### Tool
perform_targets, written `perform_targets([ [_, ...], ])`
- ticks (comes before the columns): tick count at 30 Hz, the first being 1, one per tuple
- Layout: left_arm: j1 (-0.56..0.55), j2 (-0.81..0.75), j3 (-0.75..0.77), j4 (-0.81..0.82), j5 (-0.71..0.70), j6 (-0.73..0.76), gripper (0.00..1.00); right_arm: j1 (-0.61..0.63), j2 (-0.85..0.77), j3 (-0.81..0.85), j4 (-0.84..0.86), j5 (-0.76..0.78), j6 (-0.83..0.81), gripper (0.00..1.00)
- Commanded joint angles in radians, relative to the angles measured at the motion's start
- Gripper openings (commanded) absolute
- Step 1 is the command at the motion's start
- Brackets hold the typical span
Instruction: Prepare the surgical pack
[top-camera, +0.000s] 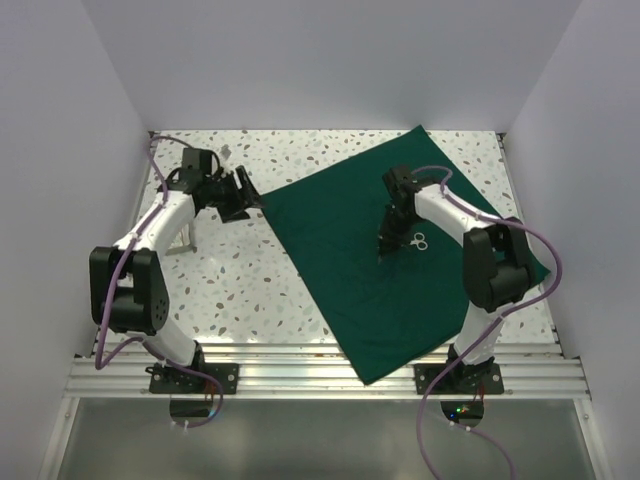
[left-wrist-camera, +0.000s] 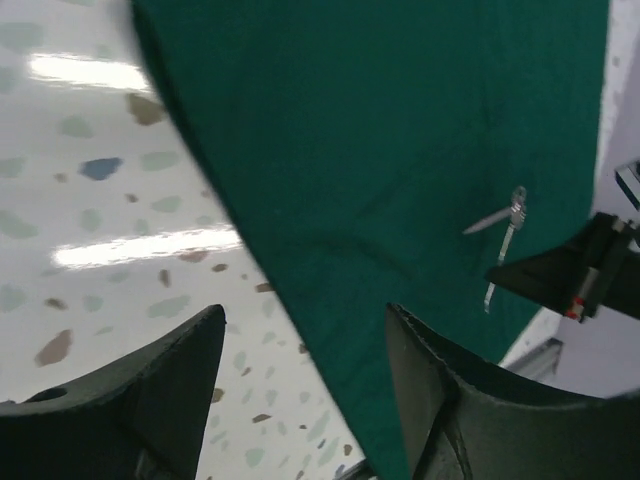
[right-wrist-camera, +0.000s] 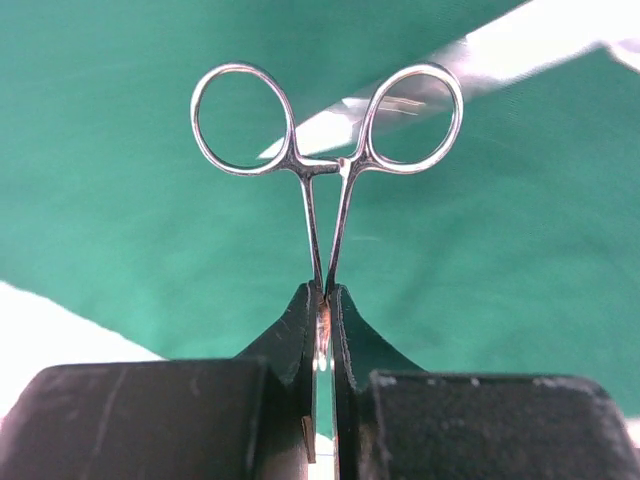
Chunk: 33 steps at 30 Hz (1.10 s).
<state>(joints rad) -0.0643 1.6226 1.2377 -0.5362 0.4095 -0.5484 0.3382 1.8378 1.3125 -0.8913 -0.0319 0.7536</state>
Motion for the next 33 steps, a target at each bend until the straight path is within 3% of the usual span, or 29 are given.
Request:
perform_targets([
  [1,-0.072,0.01,-0.05,0.214,0.274,-0.121,0.69,0.07,-0.06,0.096,0.118,-0.175,-0.189,0.0],
  [3,-0.106,0.019,-0.083,0.316,0.325,-0.189,0.69,0.097,-0.077,0.108,0.164,-0.276,-0.223,0.0],
  [9,-0.233,0.046,-0.095,0.478,0.327,-0.396,0.69,0.197,-0.077,0.182,0.215,-0.375,-0.278,0.0],
  [16,-0.31,0.091,-0.053,0.429,0.276,-0.452,0.66,0.245,-0.092,0.197,0.242,-0.421,-0.289,0.0],
  [19,-0.312,0.114,-0.052,0.417,0.269,-0.463,0.58,0.257,-0.101,0.198,0.255,-0.43,-0.289,0.0],
  [21,-0.31,0.137,-0.032,0.398,0.268,-0.455,0.43,0.263,-0.106,0.208,0.255,-0.434,-0.293,0.0],
  [23,-0.307,0.163,0.009,0.351,0.269,-0.438,0.18,0.263,-0.103,0.215,0.252,-0.424,-0.295,0.0],
  [24,-0.286,0.171,0.029,0.313,0.259,-0.395,0.0,0.263,-0.101,0.218,0.223,-0.409,-0.296,0.06],
  [26,-0.247,0.183,0.11,0.143,0.181,-0.316,0.0,0.252,-0.089,0.238,0.183,-0.346,-0.303,0.36],
  [27,-0.189,0.186,0.144,0.075,0.145,-0.215,0.0,0.237,-0.083,0.247,0.125,-0.271,-0.306,0.43],
  [29,-0.117,0.191,0.241,-0.102,0.028,-0.116,0.0,0.214,-0.068,0.261,0.082,-0.235,-0.324,0.49],
  [33,0.074,0.209,0.382,-0.293,-0.231,0.138,0.0,0.147,-0.049,0.226,0.046,-0.226,-0.324,0.49],
])
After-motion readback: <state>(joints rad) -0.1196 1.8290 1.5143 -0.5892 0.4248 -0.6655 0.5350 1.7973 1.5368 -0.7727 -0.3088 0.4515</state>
